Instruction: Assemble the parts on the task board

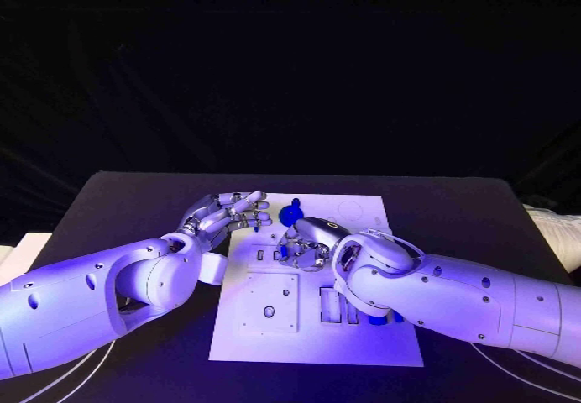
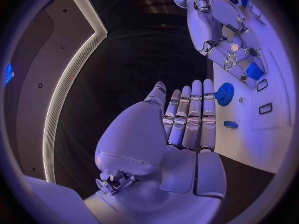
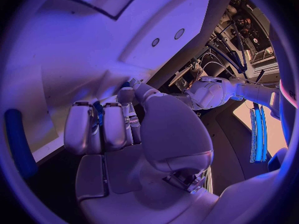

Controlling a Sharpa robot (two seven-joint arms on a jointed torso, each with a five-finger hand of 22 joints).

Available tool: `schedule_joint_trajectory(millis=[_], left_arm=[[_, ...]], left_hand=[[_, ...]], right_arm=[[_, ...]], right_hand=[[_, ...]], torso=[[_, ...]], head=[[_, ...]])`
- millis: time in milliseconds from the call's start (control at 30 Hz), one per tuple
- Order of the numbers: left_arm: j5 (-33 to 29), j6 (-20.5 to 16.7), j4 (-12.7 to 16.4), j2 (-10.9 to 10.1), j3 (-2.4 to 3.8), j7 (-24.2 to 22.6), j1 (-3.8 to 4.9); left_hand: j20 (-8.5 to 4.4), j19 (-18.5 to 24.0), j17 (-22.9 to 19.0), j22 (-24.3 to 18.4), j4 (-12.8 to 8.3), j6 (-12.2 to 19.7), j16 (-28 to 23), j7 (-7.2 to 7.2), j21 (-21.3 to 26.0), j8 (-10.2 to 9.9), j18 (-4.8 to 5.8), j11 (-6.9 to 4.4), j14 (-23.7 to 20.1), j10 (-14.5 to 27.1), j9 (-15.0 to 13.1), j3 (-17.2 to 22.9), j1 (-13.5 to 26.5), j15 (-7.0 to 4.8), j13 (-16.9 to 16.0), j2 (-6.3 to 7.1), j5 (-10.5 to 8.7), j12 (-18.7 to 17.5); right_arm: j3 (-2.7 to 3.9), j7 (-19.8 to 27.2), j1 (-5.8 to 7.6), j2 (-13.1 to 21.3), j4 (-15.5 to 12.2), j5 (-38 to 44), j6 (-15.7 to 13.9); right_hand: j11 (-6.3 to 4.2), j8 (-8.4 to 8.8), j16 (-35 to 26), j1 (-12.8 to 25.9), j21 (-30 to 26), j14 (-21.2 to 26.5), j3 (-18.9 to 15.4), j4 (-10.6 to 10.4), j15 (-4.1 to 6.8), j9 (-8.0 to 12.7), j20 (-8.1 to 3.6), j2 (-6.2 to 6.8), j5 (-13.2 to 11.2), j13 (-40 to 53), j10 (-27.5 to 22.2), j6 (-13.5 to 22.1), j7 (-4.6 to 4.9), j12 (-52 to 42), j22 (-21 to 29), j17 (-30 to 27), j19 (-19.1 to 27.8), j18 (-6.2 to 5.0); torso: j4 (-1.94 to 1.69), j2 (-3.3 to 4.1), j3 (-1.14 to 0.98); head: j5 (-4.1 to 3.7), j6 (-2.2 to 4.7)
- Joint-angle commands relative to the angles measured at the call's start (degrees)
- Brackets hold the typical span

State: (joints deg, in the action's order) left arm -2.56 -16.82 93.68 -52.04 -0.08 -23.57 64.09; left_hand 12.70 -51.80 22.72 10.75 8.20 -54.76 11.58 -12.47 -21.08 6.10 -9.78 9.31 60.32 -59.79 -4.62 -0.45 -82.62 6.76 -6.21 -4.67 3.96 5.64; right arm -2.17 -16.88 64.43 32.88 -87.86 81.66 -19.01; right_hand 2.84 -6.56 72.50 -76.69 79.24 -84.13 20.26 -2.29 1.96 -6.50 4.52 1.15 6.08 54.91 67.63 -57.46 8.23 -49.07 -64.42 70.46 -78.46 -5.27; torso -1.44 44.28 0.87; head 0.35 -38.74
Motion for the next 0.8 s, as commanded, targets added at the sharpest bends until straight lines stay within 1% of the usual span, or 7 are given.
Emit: schedule_joint_trajectory(millis=[33,267,433,500,567,667,800], left_arm=[[-0.10,1.16,0.16,0.24,0.03,-0.41,0.02],[-0.10,1.14,0.18,0.26,0.03,-0.38,0.02],[-0.10,1.38,0.10,0.33,0.03,-0.20,0.02],[-0.10,1.45,0.10,0.34,0.03,-0.13,0.02],[-0.10,1.49,0.10,0.35,0.03,-0.06,0.02],[-0.10,1.65,0.14,0.38,0.03,0.08,0.02],[-0.10,1.82,0.18,0.41,0.03,0.23,0.02]], left_hand=[[0.26,0.02,-0.09,-0.05,-0.21,0.07,-0.33,-0.25,0.24,-0.39,-0.70,0.24,0.54,0.01,0.07,0.24,-0.31,-0.06,0.07,-0.16,0.28,-0.27],[0.27,0.00,-0.11,-0.08,-0.15,0.09,-0.38,-0.28,0.26,-0.41,-0.69,0.27,0.59,0.02,0.07,0.21,-0.18,-0.04,0.09,-0.13,0.25,-0.28],[0.27,0.00,-0.11,-0.08,-0.15,0.09,-0.38,-0.28,0.26,-0.41,-0.69,0.27,0.59,0.02,0.07,0.21,-0.18,-0.04,0.09,-0.13,0.25,-0.28],[0.27,0.00,-0.11,-0.08,-0.14,0.10,-0.39,-0.28,0.27,-0.42,-0.69,0.27,0.59,0.03,0.07,0.20,-0.15,-0.04,0.09,-0.12,0.25,-0.28],[0.27,-0.01,-0.12,-0.09,-0.11,0.11,-0.41,-0.29,0.27,-0.43,-0.69,0.28,0.61,0.03,0.08,0.19,-0.10,-0.03,0.09,-0.10,0.23,-0.28],[0.28,-0.01,-0.13,-0.10,-0.09,0.12,-0.42,-0.30,0.28,-0.43,-0.69,0.29,0.62,0.04,0.08,0.18,-0.06,-0.02,0.10,-0.08,0.23,-0.28],[0.28,-0.03,-0.14,-0.12,-0.03,0.12,-0.46,-0.31,0.29,-0.44,-0.69,0.30,0.64,0.05,0.08,0.16,0.04,-0.02,0.11,-0.07,0.22,-0.29]], right_arm=[[-0.13,-0.74,-0.15,-0.16,0.23,0.87,0.92],[-0.13,-0.81,-0.15,-0.25,0.11,1.02,0.92],[-0.13,-0.96,-0.15,-0.16,-0.06,1.23,0.69],[-0.13,-0.97,-0.15,-0.13,-0.09,1.27,0.72],[-0.13,-0.96,-0.15,-0.16,-0.07,1.32,0.76],[-0.14,-0.97,-0.16,-0.27,-0.04,1.52,0.84],[-0.14,-1.00,-0.16,-0.30,0.00,1.63,1.01]], right_hand=[[0.05,0.36,-0.38,0.08,-0.22,-1.95,0.12,0.09,-0.35,-0.01,-0.15,0.80,-0.28,-0.07,-0.34,0.44,-0.05,0.34,0.07,-0.05,0.40,0.12],[0.06,0.41,-0.42,0.16,-0.25,-1.95,0.09,0.25,-0.37,-0.01,-0.11,1.25,-0.45,-0.11,-0.29,0.46,-0.05,0.33,0.08,-0.05,0.39,0.12],[0.08,0.43,-0.44,0.26,-0.28,-1.95,0.03,0.30,-0.39,-0.02,-0.10,1.52,-0.54,-0.15,-0.26,0.47,-0.04,0.33,0.10,-0.05,0.40,0.11],[0.09,0.46,-0.44,0.36,-0.31,-1.96,-0.03,0.35,-0.39,-0.02,-0.08,1.76,-0.60,-0.19,-0.25,0.49,-0.02,0.35,0.16,-0.04,0.41,0.10],[0.09,0.50,-0.49,0.46,-0.33,-1.96,-0.16,0.51,-0.40,-0.02,-0.07,2.34,-0.47,-0.25,-0.22,0.51,-0.04,0.36,0.15,-0.05,0.40,0.11],[0.08,0.57,-0.53,0.66,-0.40,-1.97,-0.40,0.77,-0.39,-0.03,-0.06,3.38,0.63,-0.42,-0.17,0.50,-0.05,0.44,0.22,-0.03,0.40,0.10],[0.08,0.62,-0.60,0.83,-0.44,-1.97,-0.58,0.84,-0.40,-0.03,-0.06,3.84,1.03,-0.54,-0.14,0.53,-0.03,0.50,0.26,-0.07,0.40,0.09]], torso=[[0.09,0.02,0.00],[0.11,-0.02,-0.02],[-0.07,-0.03,-0.02],[-0.02,-0.01,-0.02],[0.08,0.00,-0.02],[0.12,-0.04,0.00],[0.01,-0.01,-0.03]], head=[[0.06,-0.12],[-0.03,-0.15],[-0.17,-0.24],[-0.12,-0.25],[-0.11,-0.29],[-0.33,-0.25],[-0.43,-0.25]])
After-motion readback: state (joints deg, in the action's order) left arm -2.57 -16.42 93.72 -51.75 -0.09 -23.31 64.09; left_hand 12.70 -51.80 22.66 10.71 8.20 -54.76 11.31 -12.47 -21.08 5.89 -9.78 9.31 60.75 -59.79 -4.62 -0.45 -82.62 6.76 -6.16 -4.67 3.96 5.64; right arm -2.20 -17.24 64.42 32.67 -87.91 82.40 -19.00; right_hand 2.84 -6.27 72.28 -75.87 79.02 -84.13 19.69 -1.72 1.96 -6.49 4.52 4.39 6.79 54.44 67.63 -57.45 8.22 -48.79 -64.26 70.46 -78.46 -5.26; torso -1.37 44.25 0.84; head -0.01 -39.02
